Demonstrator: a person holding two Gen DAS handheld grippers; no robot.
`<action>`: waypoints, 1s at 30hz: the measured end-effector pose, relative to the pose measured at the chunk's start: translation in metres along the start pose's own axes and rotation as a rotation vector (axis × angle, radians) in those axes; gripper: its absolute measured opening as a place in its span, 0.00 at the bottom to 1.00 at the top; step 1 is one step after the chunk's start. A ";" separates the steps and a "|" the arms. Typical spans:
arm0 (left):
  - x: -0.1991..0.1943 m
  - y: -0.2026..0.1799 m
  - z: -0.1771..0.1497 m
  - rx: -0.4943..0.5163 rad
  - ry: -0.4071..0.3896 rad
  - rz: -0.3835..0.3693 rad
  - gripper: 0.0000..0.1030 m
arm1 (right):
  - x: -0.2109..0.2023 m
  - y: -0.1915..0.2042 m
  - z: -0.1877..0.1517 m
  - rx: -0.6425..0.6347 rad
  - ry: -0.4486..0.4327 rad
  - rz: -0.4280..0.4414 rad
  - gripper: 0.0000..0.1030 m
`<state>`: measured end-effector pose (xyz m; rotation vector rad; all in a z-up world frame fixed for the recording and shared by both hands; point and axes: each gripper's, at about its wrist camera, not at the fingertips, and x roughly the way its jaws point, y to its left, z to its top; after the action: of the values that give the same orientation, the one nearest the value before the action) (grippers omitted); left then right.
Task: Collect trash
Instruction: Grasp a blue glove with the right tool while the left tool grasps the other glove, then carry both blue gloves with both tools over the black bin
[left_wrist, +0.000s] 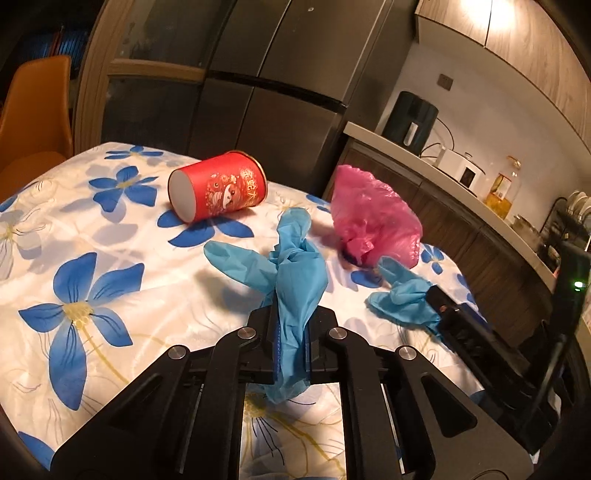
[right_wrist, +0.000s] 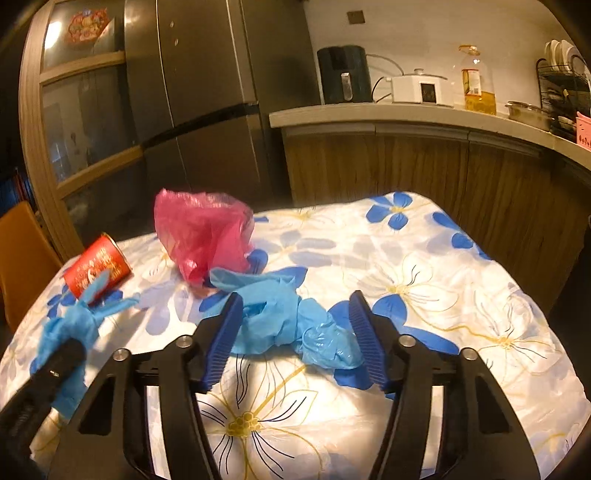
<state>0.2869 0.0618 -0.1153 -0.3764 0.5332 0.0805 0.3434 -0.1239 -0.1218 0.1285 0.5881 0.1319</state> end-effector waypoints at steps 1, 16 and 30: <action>0.000 -0.001 0.000 0.001 0.000 0.003 0.07 | 0.003 0.001 0.000 -0.004 0.011 0.002 0.42; -0.017 -0.001 0.000 0.016 0.020 0.051 0.03 | -0.041 -0.008 -0.009 0.017 -0.023 0.085 0.07; -0.091 -0.028 -0.011 0.084 -0.038 0.045 0.03 | -0.166 -0.046 -0.040 0.056 -0.165 0.083 0.06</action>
<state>0.2084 0.0336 -0.0680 -0.2808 0.5062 0.1079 0.1883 -0.1924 -0.0715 0.2166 0.4216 0.1838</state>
